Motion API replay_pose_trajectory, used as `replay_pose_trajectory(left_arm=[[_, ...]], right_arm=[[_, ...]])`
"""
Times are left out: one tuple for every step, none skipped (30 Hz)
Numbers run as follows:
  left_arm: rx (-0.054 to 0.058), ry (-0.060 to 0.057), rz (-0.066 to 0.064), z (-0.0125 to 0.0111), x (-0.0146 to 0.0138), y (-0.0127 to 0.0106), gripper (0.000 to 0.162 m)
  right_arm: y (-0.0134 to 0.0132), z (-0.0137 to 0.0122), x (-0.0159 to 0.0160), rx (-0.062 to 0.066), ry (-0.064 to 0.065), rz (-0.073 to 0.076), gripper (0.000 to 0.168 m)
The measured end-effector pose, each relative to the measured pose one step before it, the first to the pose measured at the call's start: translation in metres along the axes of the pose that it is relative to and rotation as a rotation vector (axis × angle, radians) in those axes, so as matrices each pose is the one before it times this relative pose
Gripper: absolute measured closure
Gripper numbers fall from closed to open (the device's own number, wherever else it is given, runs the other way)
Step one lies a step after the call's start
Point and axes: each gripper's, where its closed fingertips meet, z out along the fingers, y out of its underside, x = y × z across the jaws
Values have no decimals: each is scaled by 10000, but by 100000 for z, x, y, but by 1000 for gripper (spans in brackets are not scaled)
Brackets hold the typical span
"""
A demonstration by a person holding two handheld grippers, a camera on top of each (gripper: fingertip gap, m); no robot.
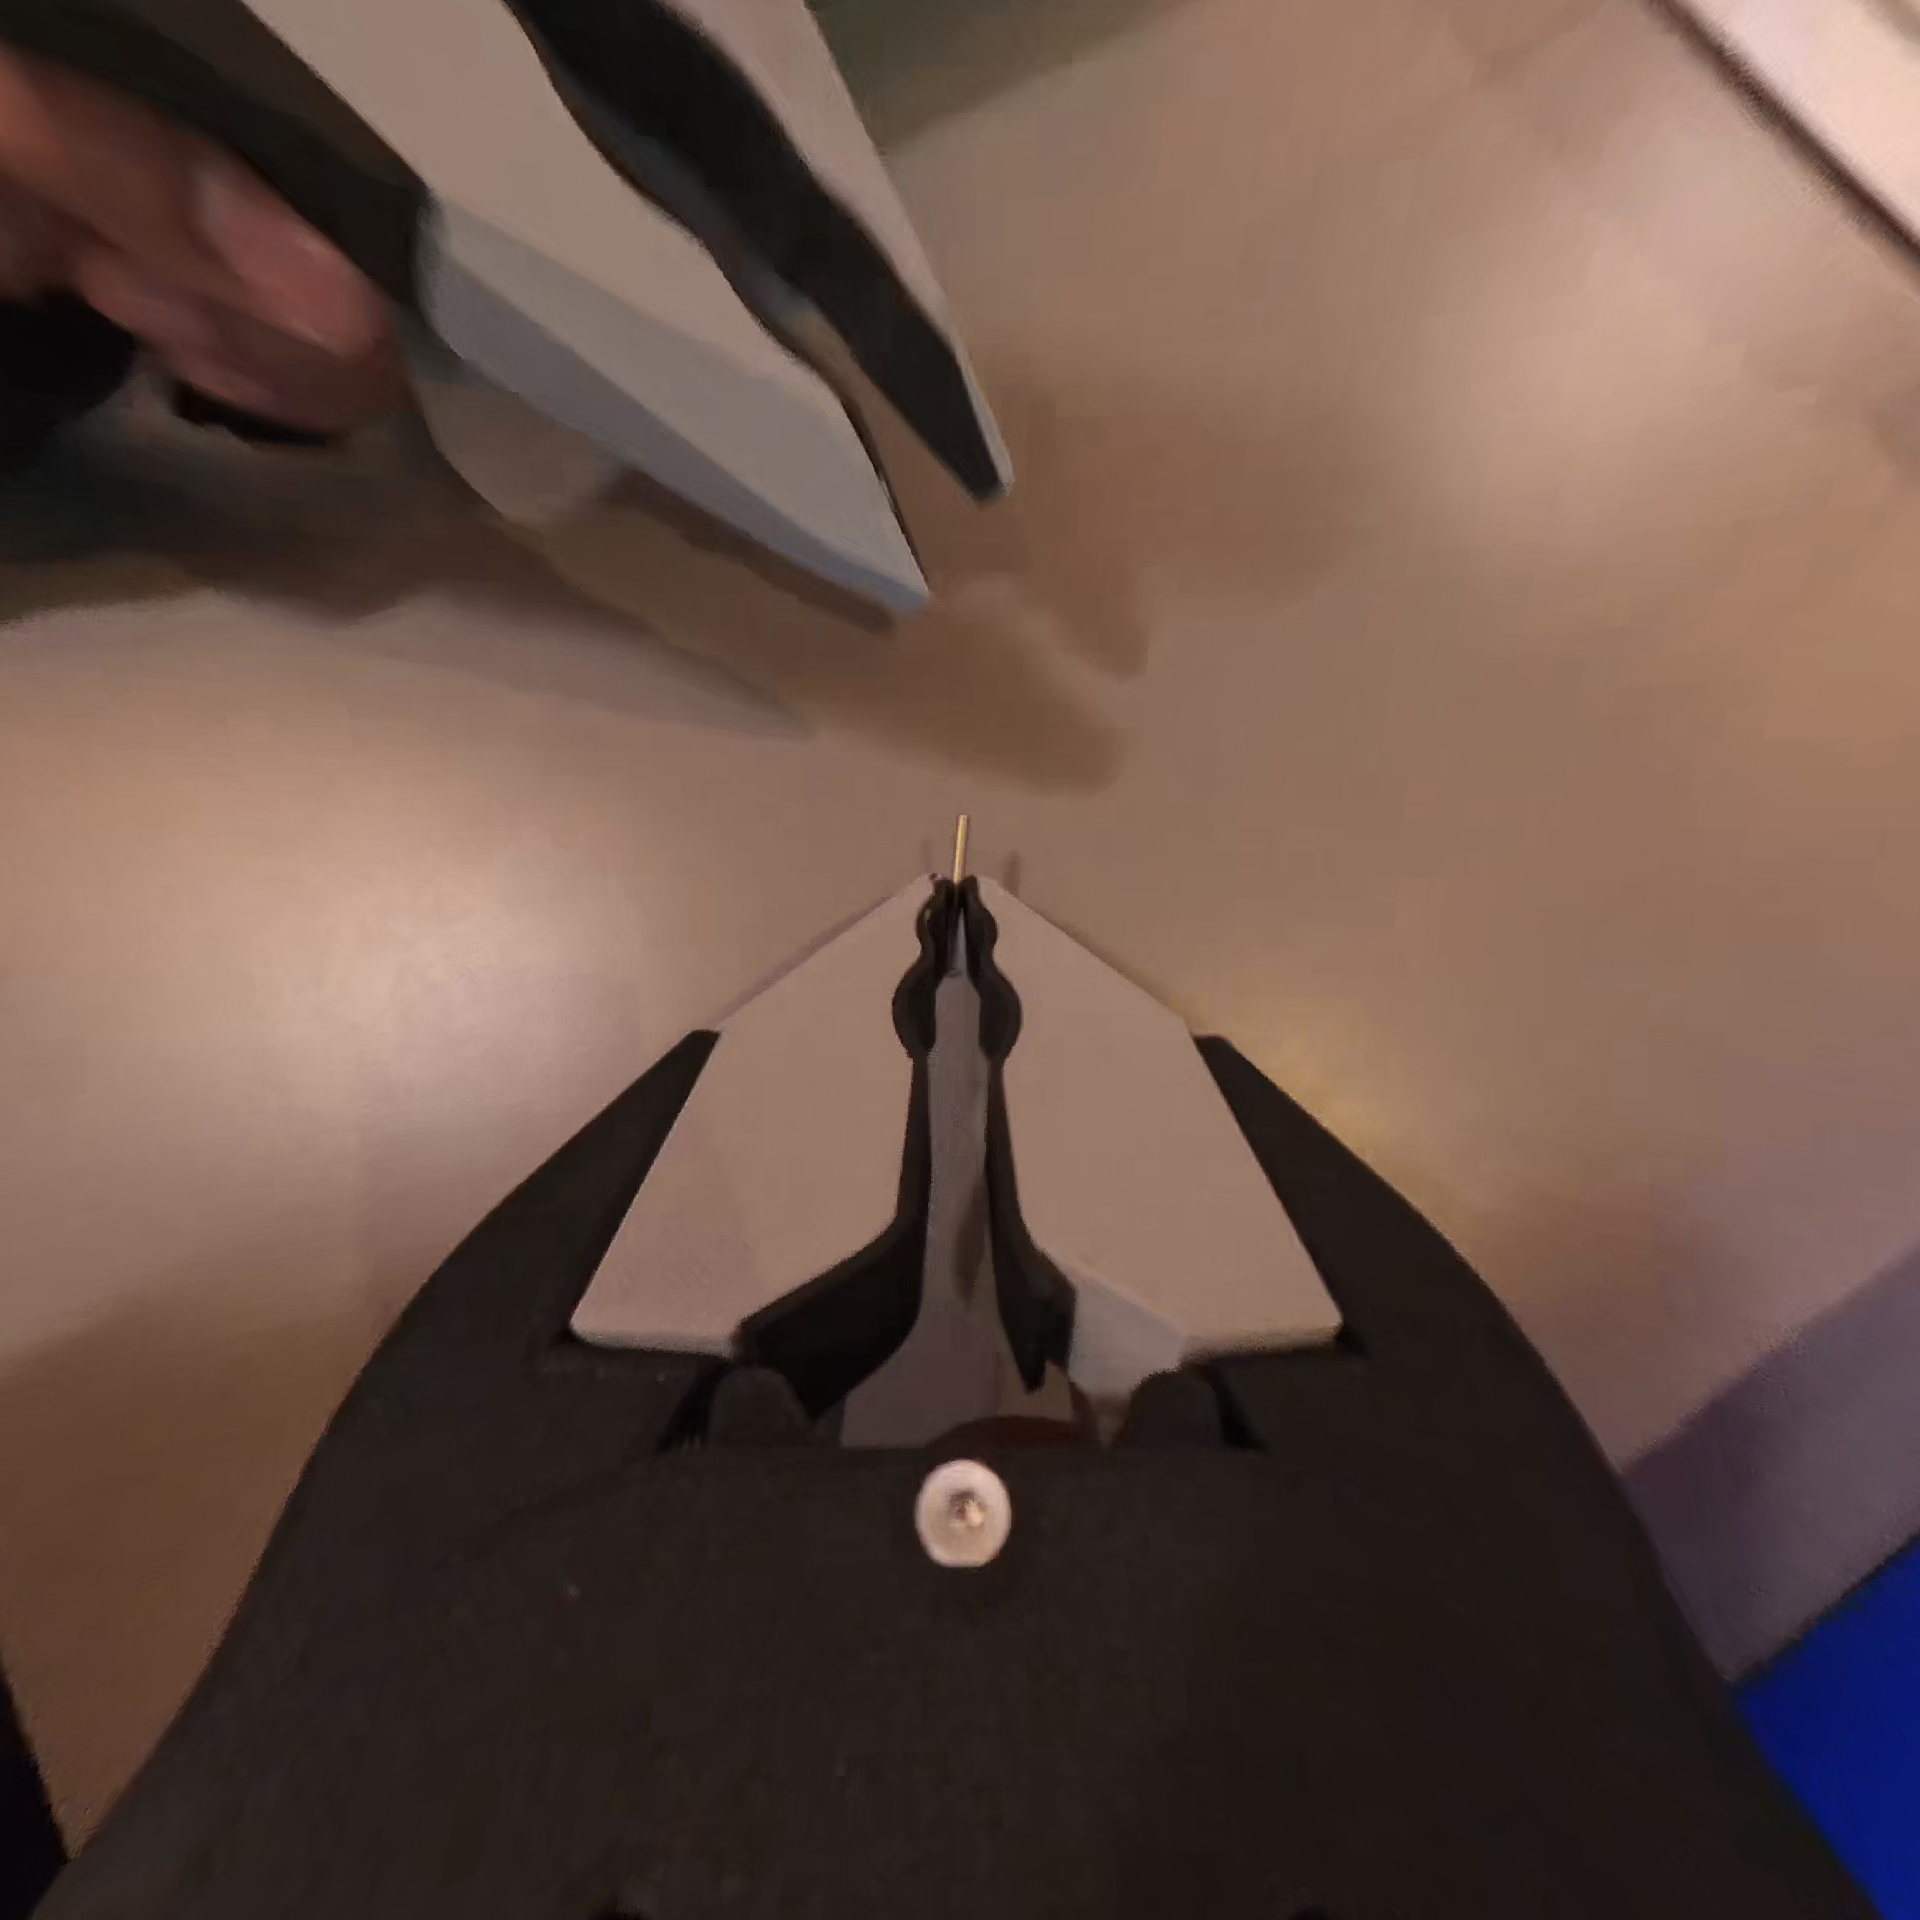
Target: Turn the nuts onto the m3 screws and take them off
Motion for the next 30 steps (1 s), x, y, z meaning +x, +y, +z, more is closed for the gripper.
replay_pose_trajectory(left_arm=[[22,-1,-10,35,-34,-6,139],[58,11,5,30,7,-54,139],[122,90,6,14,134,-176,139],[228,211,7,-37,354,-355,139],[287,291,-11,-74,514,-442,140],[278,335,-35,-90,599,-444,141],[254,382,-47,-75,657,-392,142],[207,508,-32,-70,850,-317,143],[178,523,-31,-27,870,-279,144],[181,385,-23,0,654,-275,145],[202,262,14,16,468,-278,145],[209,258,57,3,441,-282,145],[211,271,74,-27,468,-287,146],[249,277,89,-69,473,-344,149],[282,314,101,-100,565,-409,153],[298,270,94,-130,498,-456,156],[312,146,105,-143,339,-503,157],[297,107,122,-147,283,-483,158],[204,154,100,-96,357,-352,157],[107,116,71,-37,294,-203,156],[55,53,57,-2,176,-99,156],[60,-16,22,-27,28,-102,155],[25,-42,-3,-30,-39,-66,155],[-22,4,-3,4,9,33,155],[-53,64,1,30,94,103,155],[-36,14,-10,42,19,86,155],[-46,-16,-12,64,-25,111,154],[-42,-3,-1,58,1,88,153],[0,9,6,38,31,31,153],[17,42,-7,10,80,-8,153]], right_arm=[[-1216,-524,-375,773,-338,72,168],[-1318,-666,-281,828,-240,67,168],[-1307,-700,-402,819,-286,11,168],[-1196,-663,-377,775,-255,19,168],[-919,-551,-78,631,-65,63,168],[-520,-432,143,423,55,52,168],[-340,-351,-16,356,-54,-22,168],[-360,-348,-129,391,-111,-18,168],[-313,-329,-63,305,-62,65,168],[-341,-315,-150,240,-131,83,168],[-494,-282,-431,315,-305,57,168],[-470,-213,-426,272,-316,128,168],[-320,-139,-247,189,-205,135,168],[-176,-103,-189,97,-160,91,168],[-136,-79,-149,63,-114,29,168],[-128,-93,-176,63,-87,-45,168],[-84,-72,-144,33,-42,-85,168],[-15,-53,1,-1,46,-86,168],[-10,-30,-10,-3,34,-47,168],[-73,0,-171,29,-89,7,168],[-135,-25,-136,70,-58,17,168],[-180,-39,-49,105,22,-50,168],[-192,-61,-142,110,-34,-78,168],[-183,-52,-196,96,-82,-32,168],[-97,-23,-64,52,-30,13,168],[-2,-3,0,6,-9,33,168],[12,5,-20,-6,-34,34,168],[-19,5,-60,27,-48,15,168],[24,19,-83,2,-64,17,168],[106,53,-35,-47,-33,26,168]])
